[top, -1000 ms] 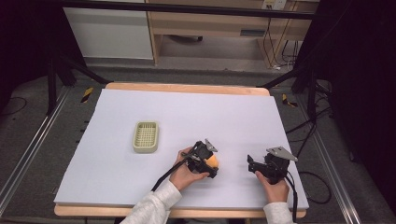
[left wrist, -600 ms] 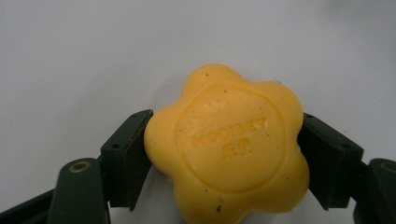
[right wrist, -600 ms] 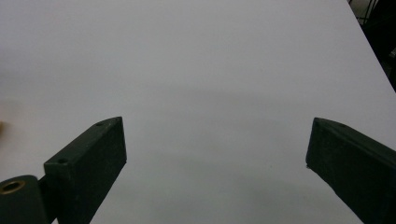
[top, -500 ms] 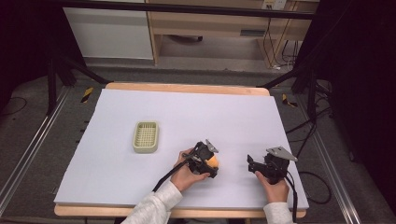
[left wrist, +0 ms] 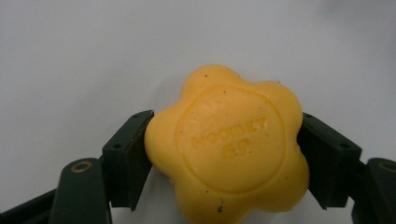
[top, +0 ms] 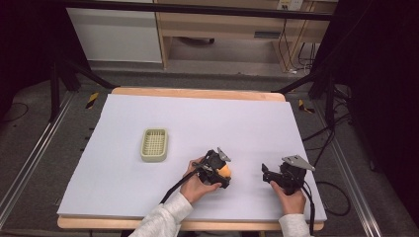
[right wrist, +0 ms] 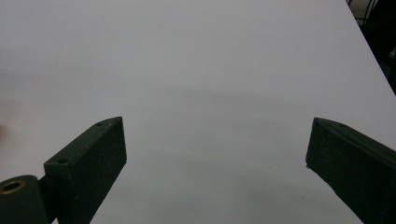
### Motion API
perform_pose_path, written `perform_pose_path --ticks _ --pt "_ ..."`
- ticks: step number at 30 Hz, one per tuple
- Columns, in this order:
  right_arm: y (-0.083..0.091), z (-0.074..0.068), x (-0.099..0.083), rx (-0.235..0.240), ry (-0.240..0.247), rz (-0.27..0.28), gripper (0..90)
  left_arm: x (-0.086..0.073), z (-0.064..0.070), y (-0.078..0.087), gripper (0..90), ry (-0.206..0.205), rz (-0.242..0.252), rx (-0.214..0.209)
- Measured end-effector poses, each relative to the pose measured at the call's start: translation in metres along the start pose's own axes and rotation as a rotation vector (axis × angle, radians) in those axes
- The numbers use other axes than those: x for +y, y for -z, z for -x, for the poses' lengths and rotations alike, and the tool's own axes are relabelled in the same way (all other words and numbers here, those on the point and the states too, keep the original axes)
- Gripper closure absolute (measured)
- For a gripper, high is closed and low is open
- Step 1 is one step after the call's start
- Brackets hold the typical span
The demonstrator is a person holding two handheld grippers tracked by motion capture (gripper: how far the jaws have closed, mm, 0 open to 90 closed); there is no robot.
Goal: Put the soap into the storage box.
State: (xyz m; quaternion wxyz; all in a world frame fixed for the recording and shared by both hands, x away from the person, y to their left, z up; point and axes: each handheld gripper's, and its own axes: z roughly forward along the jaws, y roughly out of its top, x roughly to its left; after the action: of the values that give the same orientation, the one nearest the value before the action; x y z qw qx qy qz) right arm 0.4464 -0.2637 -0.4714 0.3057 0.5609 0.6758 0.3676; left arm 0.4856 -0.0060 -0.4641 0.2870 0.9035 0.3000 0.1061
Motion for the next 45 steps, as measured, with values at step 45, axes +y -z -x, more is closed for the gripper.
perform_pose_path --ticks 45 --pt "-0.001 -0.001 -0.001 -0.006 0.009 -0.006 5.7 -0.043 -0.066 0.089 26.2 0.102 0.073 0.082"
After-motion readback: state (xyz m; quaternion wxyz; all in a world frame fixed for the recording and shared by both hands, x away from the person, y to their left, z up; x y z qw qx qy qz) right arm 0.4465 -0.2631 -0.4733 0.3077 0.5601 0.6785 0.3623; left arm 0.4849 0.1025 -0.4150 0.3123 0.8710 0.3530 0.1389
